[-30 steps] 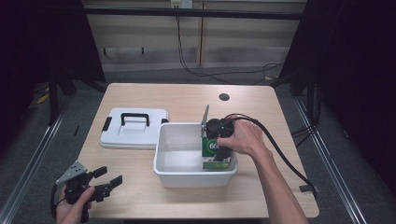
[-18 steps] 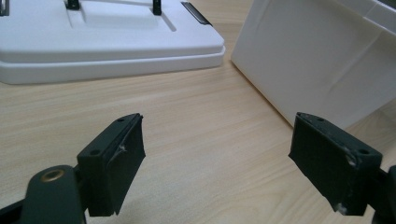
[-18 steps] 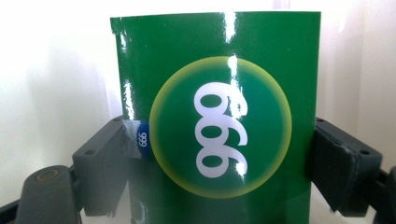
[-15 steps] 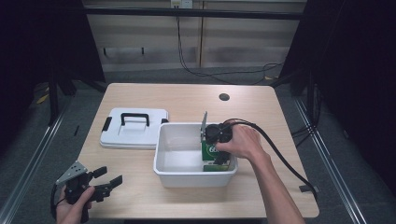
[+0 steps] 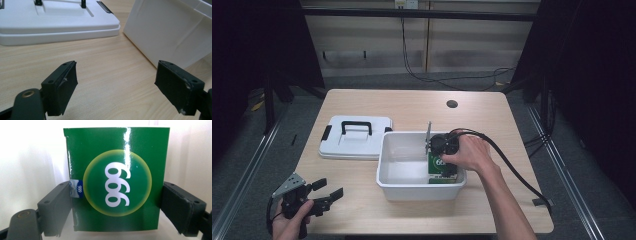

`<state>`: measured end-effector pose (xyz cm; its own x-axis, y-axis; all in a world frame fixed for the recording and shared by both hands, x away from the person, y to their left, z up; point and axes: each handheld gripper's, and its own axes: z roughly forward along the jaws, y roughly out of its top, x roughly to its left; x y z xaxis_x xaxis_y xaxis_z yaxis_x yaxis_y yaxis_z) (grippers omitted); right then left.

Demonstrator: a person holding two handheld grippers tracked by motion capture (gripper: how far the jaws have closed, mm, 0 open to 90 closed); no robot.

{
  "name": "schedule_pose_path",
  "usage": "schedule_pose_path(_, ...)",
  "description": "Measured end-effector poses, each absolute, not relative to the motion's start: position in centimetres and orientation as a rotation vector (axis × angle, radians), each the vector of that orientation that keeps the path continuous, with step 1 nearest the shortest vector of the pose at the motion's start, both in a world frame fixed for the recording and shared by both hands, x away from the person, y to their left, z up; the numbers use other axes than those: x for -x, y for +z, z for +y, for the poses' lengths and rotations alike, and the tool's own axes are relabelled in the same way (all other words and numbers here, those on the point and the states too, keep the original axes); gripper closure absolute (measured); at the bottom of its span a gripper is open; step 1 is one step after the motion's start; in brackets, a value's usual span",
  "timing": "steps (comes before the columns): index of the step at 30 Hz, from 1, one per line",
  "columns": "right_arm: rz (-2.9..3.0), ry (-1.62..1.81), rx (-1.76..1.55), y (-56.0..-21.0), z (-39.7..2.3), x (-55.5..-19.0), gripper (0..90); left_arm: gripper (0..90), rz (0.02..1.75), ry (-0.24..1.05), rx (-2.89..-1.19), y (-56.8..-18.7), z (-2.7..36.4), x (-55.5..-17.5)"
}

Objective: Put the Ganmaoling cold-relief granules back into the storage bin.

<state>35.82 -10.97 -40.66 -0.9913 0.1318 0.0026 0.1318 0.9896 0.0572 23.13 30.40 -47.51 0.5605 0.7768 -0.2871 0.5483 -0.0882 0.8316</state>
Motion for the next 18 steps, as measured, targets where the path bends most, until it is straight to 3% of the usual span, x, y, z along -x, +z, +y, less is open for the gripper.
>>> schedule_pose_path(18,3.102,0.088,-0.261,-39.1,-11.9,-36.0,14.8,17.4,1.107,0.272,-1.759,-47.5,30.3,-23.3)
